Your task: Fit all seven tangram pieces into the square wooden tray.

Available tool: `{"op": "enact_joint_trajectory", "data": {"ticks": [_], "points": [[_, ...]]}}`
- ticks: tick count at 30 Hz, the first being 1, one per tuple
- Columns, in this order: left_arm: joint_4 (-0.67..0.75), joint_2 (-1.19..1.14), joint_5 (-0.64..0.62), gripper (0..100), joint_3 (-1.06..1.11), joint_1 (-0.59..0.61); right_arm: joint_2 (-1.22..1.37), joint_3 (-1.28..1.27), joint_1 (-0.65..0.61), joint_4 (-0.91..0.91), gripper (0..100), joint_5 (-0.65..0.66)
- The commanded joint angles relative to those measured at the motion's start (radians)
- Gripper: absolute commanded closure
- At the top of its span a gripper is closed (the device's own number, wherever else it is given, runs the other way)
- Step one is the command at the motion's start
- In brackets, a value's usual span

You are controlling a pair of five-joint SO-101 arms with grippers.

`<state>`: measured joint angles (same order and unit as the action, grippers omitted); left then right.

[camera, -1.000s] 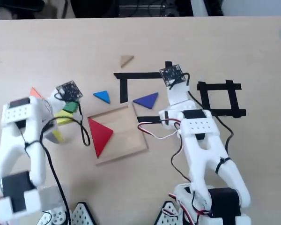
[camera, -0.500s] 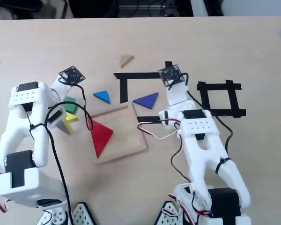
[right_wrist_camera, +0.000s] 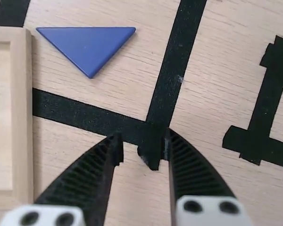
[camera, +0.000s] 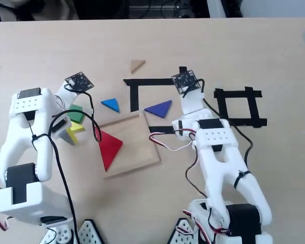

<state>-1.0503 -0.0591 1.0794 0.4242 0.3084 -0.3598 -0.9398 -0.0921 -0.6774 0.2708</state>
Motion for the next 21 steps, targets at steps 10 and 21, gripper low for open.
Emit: {"op": "enact_joint_trajectory", "data": {"ticks": [10,21], "points": [[0.12,0.008,-0.344,66,-0.076,0.068,-0.001,0.019,-0.009,0.023,85.2,0.011],[0.224,-0.144,-0.459,66,-0.097,0.058,-0.001,0.019,-0.011,0.021,85.2,0.011]]}}
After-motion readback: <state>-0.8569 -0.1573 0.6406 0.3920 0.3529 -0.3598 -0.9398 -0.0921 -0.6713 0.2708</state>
